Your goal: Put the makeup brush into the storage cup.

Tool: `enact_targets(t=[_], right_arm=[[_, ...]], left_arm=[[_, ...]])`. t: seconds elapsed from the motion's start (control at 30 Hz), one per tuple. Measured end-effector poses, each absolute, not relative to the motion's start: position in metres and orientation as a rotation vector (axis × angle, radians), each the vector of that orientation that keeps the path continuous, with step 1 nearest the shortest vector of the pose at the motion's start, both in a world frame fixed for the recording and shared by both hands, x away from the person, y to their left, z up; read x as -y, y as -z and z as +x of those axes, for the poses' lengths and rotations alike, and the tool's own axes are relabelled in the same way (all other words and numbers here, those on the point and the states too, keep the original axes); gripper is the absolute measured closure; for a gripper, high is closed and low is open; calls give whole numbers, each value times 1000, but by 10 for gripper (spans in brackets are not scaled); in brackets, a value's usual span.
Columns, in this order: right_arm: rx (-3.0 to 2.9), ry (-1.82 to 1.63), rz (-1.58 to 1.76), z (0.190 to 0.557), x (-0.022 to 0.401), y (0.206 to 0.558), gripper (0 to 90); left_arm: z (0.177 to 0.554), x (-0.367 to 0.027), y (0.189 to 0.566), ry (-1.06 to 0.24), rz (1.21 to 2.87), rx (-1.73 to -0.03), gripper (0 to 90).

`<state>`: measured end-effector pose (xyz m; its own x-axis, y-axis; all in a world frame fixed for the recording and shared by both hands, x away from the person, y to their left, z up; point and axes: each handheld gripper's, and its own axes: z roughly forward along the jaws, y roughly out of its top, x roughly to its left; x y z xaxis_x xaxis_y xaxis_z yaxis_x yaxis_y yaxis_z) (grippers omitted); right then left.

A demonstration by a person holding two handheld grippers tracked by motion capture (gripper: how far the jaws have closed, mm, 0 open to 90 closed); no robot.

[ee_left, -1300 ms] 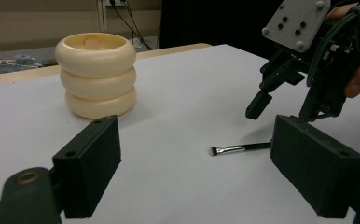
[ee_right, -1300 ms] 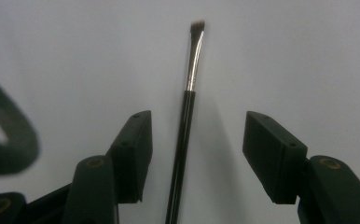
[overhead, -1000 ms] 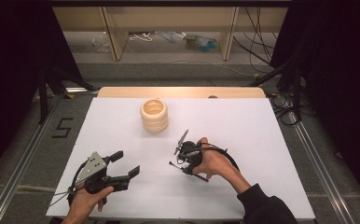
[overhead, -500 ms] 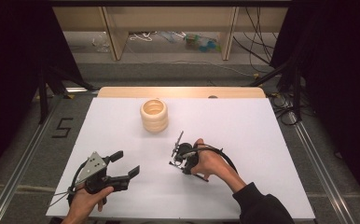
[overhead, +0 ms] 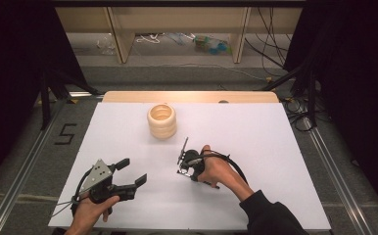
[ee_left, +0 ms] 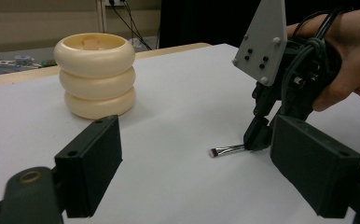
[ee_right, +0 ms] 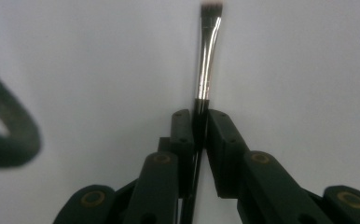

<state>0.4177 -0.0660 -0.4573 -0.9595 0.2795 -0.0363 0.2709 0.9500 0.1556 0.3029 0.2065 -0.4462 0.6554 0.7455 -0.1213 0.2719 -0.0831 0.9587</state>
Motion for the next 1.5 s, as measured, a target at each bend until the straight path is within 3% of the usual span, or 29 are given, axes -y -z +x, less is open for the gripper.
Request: enact_targets(t=[0.73,1.07,1.5], right_arm=[[-2985,-176,304,411,57,453,840],[-2826,-516,425,418,75,409,840],[-2646,-856,486,429,92,385,840]], left_arm=[[302,-206,446,-474,1642,-857,168],[302,-207,445,-486,1654,-839,168],[303,-207,445,-480,1647,-832,168]])
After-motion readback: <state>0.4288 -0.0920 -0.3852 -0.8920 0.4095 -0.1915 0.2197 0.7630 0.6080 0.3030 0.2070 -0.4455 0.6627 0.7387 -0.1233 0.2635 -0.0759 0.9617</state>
